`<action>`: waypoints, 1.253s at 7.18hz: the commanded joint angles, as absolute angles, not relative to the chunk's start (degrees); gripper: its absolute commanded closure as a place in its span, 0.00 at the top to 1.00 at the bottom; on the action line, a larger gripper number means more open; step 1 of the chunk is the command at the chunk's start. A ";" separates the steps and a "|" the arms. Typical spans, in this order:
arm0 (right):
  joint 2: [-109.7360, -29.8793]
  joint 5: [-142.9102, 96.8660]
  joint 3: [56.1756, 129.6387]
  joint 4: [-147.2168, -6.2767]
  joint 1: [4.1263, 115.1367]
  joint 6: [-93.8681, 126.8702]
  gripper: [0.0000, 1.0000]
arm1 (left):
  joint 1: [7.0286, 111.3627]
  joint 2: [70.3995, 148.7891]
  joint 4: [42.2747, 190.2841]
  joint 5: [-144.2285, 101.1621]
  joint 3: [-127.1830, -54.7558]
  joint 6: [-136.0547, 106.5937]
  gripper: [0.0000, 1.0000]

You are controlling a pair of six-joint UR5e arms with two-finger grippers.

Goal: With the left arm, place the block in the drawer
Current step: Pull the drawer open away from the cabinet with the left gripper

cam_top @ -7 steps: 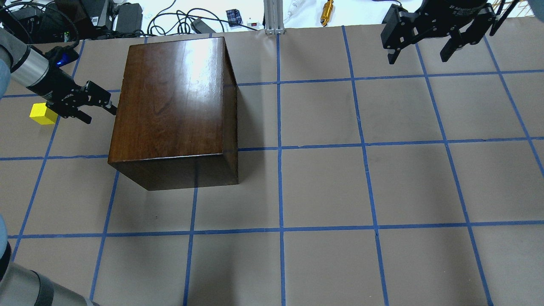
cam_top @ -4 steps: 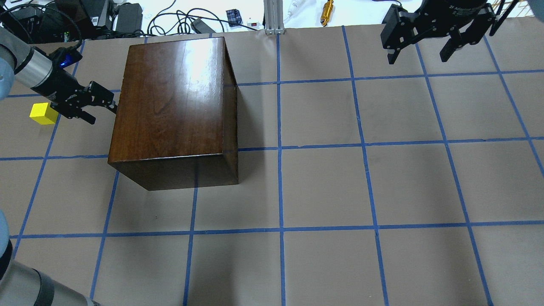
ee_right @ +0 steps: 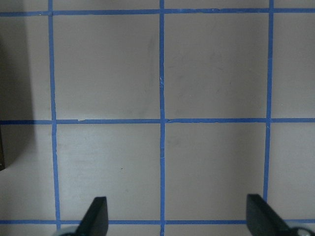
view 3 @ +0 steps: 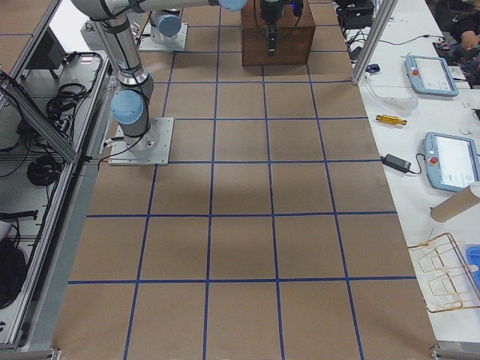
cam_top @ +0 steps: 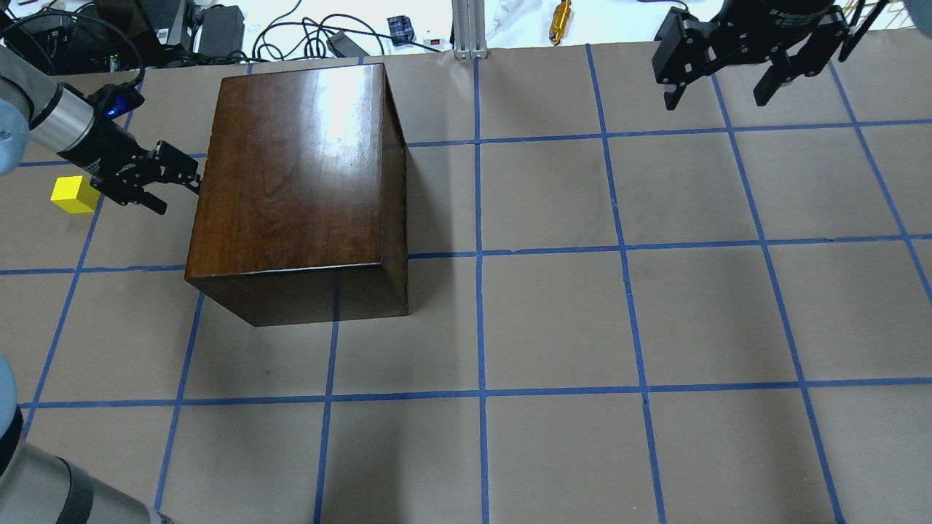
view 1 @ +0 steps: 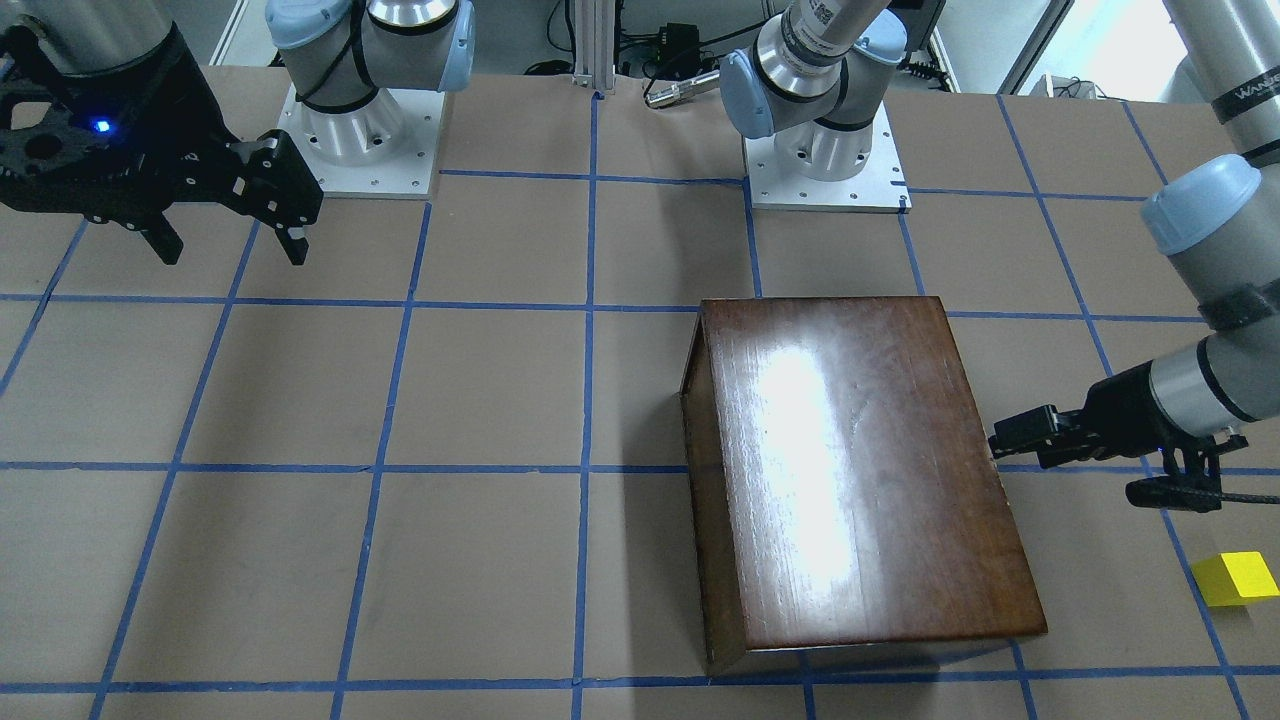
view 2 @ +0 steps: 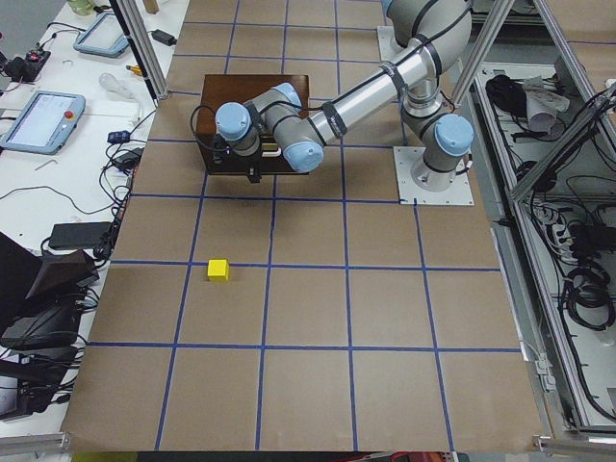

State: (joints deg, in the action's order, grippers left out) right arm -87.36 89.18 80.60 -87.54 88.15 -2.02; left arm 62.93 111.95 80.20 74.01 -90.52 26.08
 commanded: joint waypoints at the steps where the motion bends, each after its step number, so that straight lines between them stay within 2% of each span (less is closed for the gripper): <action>1: -87.36 89.12 80.60 -87.54 88.15 -2.02 1.00 | 63.10 112.15 79.98 73.83 -90.53 26.19 0.98; 9: -87.36 89.12 80.60 -87.54 88.15 -2.02 1.00 | 62.93 112.59 75.76 72.51 -92.46 29.00 0.98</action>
